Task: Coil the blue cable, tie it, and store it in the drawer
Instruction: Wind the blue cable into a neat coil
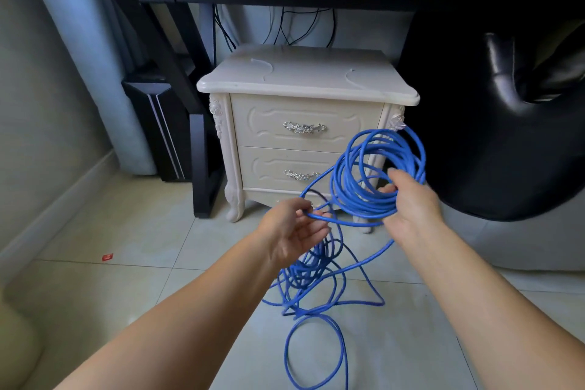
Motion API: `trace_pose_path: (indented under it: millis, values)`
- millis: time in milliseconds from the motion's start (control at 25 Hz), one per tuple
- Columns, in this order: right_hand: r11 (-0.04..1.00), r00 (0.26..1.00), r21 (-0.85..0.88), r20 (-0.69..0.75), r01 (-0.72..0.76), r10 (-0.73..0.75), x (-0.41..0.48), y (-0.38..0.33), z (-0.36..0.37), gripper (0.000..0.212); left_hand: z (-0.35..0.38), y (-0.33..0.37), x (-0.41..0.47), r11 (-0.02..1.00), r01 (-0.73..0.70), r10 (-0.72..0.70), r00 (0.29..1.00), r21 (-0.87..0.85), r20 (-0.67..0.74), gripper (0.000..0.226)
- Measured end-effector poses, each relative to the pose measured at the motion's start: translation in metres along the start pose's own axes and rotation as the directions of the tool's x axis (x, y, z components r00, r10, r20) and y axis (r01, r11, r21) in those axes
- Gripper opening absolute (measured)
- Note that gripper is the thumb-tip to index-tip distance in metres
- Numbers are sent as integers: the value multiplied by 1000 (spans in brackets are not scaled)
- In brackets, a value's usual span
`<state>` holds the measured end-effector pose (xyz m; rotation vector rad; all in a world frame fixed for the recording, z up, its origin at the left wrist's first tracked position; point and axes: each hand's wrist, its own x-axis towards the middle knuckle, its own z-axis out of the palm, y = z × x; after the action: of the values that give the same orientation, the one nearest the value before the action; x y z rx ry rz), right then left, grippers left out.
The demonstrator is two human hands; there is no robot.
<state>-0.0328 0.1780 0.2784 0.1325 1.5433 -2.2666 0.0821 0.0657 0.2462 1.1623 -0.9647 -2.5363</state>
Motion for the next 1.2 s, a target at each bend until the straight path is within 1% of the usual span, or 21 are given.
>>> trace_pose_path:
  millis: [40, 80, 120, 200, 280, 360, 440, 520, 560, 600, 640, 680, 760, 800, 920, 960, 1000, 1080, 1120, 1160, 1200]
  values:
    - [997, 998, -46, -21, 56, -57, 1, -2, -2, 13, 0, 1, -2, 1000, -16, 17, 999, -23, 38, 18]
    - [980, 991, -154, -23, 124, -129, 3, -2, -5, 14, 1, 1, -7, 998, -29, 35, 995, -64, 92, 22]
    - [932, 980, -311, 1, 189, -198, 4, 0, -8, 18, 3, 1, -10, 994, -50, 64, 987, -99, 147, 28]
    - [757, 962, -599, 101, 262, -253, 6, 8, -13, 23, 5, 3, -11, 986, -140, 157, 967, -94, 200, 39]
    - [597, 961, -754, 194, 276, -199, 4, 17, -13, 22, 5, 7, -13, 960, -280, 277, 940, -13, 198, 30]
    - [470, 960, -838, 258, 277, -106, -1, 22, -11, 16, 1, 12, -14, 910, -390, 353, 908, 144, 226, 25]
    - [418, 955, -866, 298, 275, -11, -6, 22, -7, 13, -4, 15, -13, 812, -469, 389, 879, 347, 277, 33]
    - [451, 937, -851, 339, 268, 82, -11, 20, -5, 17, -5, 16, -11, 657, -529, 405, 848, 536, 341, 41]
    - [492, 924, -831, 362, 260, 123, -13, 20, -4, 18, -5, 18, -11, 594, -524, 371, 851, 610, 371, 39]
    - [527, 912, -812, 381, 252, 151, -14, 20, -3, 19, -5, 19, -11, 555, -493, 315, 870, 670, 380, 31]
    - [548, 904, -799, 394, 247, 166, -14, 20, -3, 18, -5, 20, -12, 536, -446, 247, 895, 717, 372, 23]
    - [565, 896, -789, 404, 241, 182, -15, 20, -2, 15, -6, 21, -10, 516, -403, 199, 915, 756, 351, 28]
    - [592, 881, -778, 415, 213, 228, -13, 22, -3, 9, -6, 22, -7, 489, -356, 181, 934, 796, 306, 42]
    - [606, 869, -771, 421, 193, 259, -12, 23, -4, 13, -6, 23, -4, 479, -362, 204, 932, 800, 300, 43]
    - [659, 811, -748, 429, 72, 398, -8, 19, -6, 42, -4, 29, -3, 436, -365, 217, 930, 822, 298, 37]
    - [654, 766, -755, 448, 47, 461, -9, 14, -7, 47, -4, 32, -4, 418, -365, 218, 929, 832, 298, 36]
    - [617, 712, -785, 461, 49, 530, -14, 7, -8, 52, -4, 34, -4, 378, -361, 231, 929, 853, 290, 34]
    - [509, 616, -853, 463, 116, 637, -21, -8, -11, 67, -6, 40, -4, 272, -356, 302, 914, 894, 272, 36]
    - [475, 608, -868, 456, 144, 650, -20, -12, -13, 69, -9, 44, -5, 232, -350, 340, 904, 908, 261, 37]
    - [473, 646, -868, 451, 155, 616, -17, -14, -14, 64, -12, 48, -6, 210, -352, 366, 894, 912, 260, 37]
    - [506, 727, -850, 438, 145, 529, -12, -13, -14, 55, -16, 52, -7, 204, -366, 384, 883, 908, 269, 37]
